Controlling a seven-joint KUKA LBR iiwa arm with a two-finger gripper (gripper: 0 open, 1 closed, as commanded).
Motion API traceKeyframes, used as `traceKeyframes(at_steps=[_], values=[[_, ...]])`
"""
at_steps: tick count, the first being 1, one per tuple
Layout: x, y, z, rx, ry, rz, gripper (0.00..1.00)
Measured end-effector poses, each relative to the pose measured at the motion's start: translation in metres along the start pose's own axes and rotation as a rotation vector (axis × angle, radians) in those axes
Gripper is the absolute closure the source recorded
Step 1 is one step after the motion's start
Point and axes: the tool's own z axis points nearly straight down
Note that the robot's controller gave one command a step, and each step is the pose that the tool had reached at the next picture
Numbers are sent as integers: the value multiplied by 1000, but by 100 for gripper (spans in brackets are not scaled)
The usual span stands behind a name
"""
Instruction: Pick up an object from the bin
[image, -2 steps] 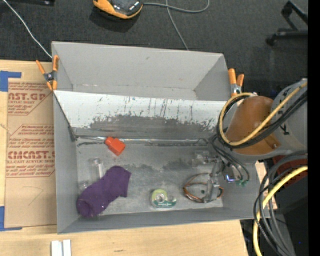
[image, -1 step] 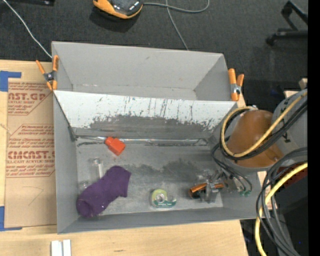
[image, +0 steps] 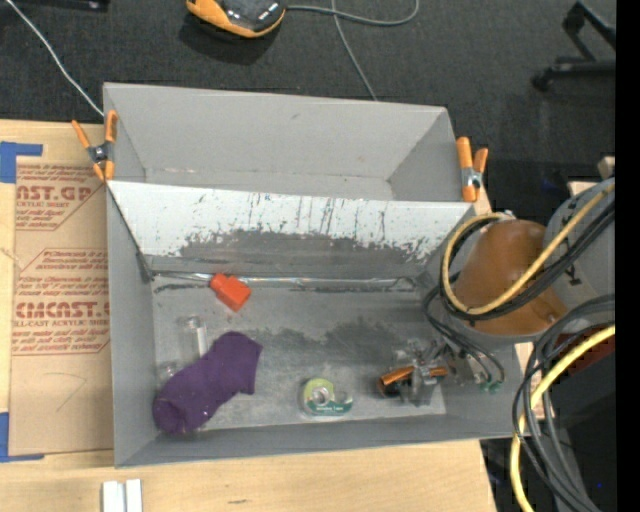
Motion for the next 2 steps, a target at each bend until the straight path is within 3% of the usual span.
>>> traceKeyframes(at_steps=[1,2], values=[[-6,12,-115,0,-1,29,100],[-6,12,-115,0,-1,29,0]])
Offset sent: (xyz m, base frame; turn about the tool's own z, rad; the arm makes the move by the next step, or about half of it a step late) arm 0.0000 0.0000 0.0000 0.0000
